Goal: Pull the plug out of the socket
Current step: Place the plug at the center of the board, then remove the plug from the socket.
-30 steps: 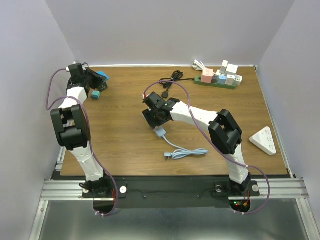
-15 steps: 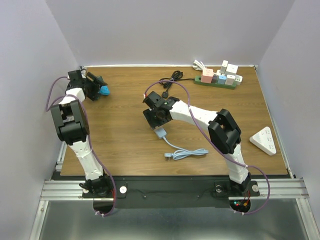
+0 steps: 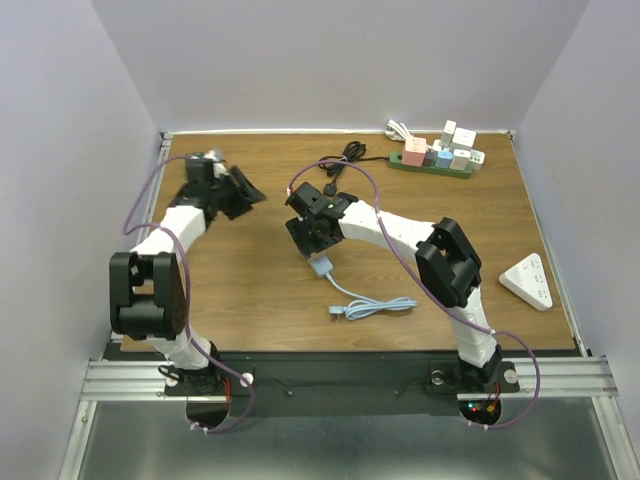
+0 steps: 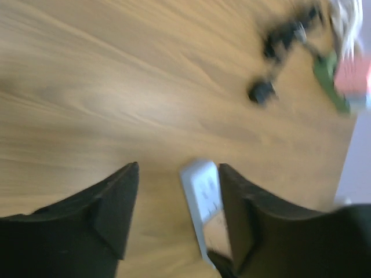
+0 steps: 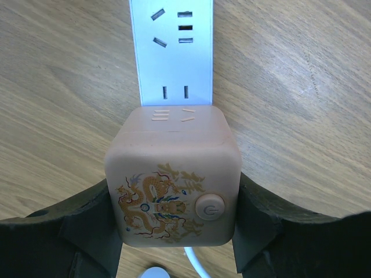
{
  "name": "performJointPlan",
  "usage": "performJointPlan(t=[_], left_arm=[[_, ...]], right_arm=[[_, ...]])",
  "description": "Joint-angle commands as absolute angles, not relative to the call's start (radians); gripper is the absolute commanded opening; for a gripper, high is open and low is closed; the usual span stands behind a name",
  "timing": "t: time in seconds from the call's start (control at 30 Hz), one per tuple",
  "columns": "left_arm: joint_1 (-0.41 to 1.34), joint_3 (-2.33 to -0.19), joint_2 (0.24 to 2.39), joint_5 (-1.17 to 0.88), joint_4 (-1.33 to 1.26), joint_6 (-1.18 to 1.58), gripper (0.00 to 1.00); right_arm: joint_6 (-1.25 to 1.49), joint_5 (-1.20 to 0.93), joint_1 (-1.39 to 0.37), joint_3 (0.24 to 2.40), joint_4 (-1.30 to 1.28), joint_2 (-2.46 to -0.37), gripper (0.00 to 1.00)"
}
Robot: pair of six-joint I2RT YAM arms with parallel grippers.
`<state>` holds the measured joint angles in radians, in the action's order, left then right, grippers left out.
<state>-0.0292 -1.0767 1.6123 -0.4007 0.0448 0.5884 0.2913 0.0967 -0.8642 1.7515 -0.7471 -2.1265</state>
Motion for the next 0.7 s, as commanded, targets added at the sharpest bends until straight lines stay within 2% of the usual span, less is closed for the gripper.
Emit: performJointPlan(t=[0.0, 0.03, 0.1, 0.13, 0.27, 0.3, 0.33, 0.4, 0.43, 0.53, 0.67], left_arm=[[0.144, -0.980, 1.549, -0.459, -0.024, 0.580, 0.54], [0.170, -0.967, 1.548, -0.462, -0.037, 0.589, 0.44], [0.236, -0.937, 1.555, -0.451, -0.055, 0.604, 0.37], [0.251, -0.931, 1.562, -0.445, -0.061, 0.610, 0.29], [0.325, -0.925, 1.623, -0.437, -0.074, 0.617, 0.25], [0.333, -0.928, 1.634, -0.436, -0.072, 0.618, 0.24], [0.354, -0.930, 1.649, -0.431, -0.072, 0.620, 0.23], [0.371, -0.934, 1.657, -0.417, -0.068, 0.623, 0.23], [0.382, -0.936, 1.658, -0.416, -0.066, 0.627, 0.23], [0.396, -0.936, 1.652, -0.403, -0.061, 0.630, 0.23], [0.403, -0.940, 1.651, -0.385, -0.046, 0.629, 0.23]], right_arm=[[0.339, 0.147, -0.854, 1.684, -0.940, -2.137, 0.00], [0.357, 0.156, -0.847, 1.646, -0.942, -2.116, 0.01], [0.429, 0.205, -0.822, 1.588, -0.940, -2.089, 0.00], [0.454, 0.227, -0.819, 1.571, -0.940, -2.077, 0.00], [0.624, 0.296, -0.813, 1.514, -0.936, -2.014, 0.04], [0.641, 0.284, -0.816, 1.503, -0.927, -2.005, 0.09], [0.647, 0.258, -0.816, 1.490, -0.879, -1.997, 0.29], [0.638, 0.188, -0.821, 1.457, -0.826, -1.979, 0.52], [0.637, 0.183, -0.827, 1.457, -0.819, -1.976, 0.67], [0.615, 0.176, -0.828, 1.460, -0.801, -1.959, 0.82], [0.575, 0.186, -0.828, 1.470, -0.784, -1.947, 0.82]])
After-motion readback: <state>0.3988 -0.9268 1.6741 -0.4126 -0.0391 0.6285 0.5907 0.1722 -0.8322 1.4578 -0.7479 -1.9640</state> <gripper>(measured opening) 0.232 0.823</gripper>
